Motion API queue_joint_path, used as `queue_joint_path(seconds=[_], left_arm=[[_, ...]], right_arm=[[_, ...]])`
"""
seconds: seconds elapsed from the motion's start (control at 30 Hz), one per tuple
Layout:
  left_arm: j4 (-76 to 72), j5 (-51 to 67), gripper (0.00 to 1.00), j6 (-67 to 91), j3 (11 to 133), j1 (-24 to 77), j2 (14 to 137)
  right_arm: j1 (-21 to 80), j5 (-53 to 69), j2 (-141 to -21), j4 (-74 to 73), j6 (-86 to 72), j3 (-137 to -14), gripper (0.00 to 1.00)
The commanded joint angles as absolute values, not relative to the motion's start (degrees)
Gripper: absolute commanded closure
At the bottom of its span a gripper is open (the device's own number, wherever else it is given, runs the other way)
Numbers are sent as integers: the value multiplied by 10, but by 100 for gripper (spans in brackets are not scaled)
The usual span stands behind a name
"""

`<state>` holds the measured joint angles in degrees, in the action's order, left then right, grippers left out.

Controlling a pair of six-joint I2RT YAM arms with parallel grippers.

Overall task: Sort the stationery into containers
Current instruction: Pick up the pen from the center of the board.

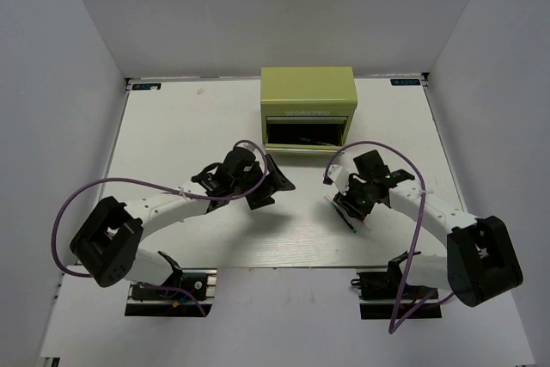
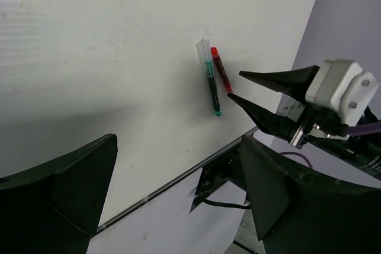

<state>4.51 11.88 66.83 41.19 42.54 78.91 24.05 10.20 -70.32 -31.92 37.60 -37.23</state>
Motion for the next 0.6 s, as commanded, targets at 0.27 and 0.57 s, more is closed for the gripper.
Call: queue_joint_path(seconds=[0.27,0.57], left_arm=[[142,120,8,587,511,445,832],[92,157,20,598,506,457,843]], right_arm=[[238,112,-751,-263,352,-346,60],[238,131,-752,-266,363,-354,100]])
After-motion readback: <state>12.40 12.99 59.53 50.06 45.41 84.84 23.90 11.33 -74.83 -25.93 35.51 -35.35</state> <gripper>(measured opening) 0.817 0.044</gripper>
